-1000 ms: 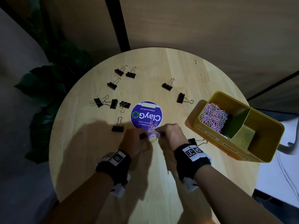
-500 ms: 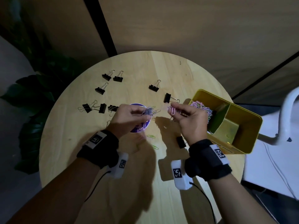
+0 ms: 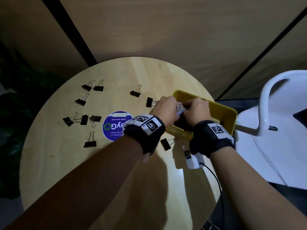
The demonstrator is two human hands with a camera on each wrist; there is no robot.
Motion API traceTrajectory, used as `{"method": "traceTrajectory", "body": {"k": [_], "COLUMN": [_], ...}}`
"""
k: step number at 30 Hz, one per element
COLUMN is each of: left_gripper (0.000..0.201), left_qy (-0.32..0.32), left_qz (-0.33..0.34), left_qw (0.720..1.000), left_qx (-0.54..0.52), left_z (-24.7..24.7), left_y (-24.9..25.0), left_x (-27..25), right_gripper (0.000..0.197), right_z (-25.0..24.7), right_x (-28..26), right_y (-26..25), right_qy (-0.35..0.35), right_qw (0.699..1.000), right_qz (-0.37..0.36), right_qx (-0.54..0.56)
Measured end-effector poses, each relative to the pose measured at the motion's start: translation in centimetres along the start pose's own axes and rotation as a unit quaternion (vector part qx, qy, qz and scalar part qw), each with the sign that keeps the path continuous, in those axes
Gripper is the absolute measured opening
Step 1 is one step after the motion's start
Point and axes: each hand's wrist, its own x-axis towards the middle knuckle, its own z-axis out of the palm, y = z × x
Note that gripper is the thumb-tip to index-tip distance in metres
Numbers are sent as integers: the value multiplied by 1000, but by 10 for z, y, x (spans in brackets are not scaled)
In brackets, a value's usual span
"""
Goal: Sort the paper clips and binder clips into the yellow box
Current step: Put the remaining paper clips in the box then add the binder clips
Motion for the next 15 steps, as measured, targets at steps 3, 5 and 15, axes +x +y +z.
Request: {"method": "traceTrajectory", "body": {"k": [3, 5, 15], "left_gripper": [40, 41, 17], "left_qy": [-25, -35, 66], "left_qz": [12, 26, 6], "left_qw": [1000, 999, 988], "left_qx": [2, -20, -136], "left_z": [1, -1, -36], "left_y": [-8, -17, -110], "left_x": [4, 5, -7], "right_gripper": [34, 41, 40], "right_z": [-1, -4, 12], "right_x": [4, 4, -53], "right_y": [0, -2, -52], "right_qy": [-46, -65, 3], "right_qw": [999, 998, 970], "right_qz": [-2, -11, -240], "right_qx": [-18, -12, 50]}}
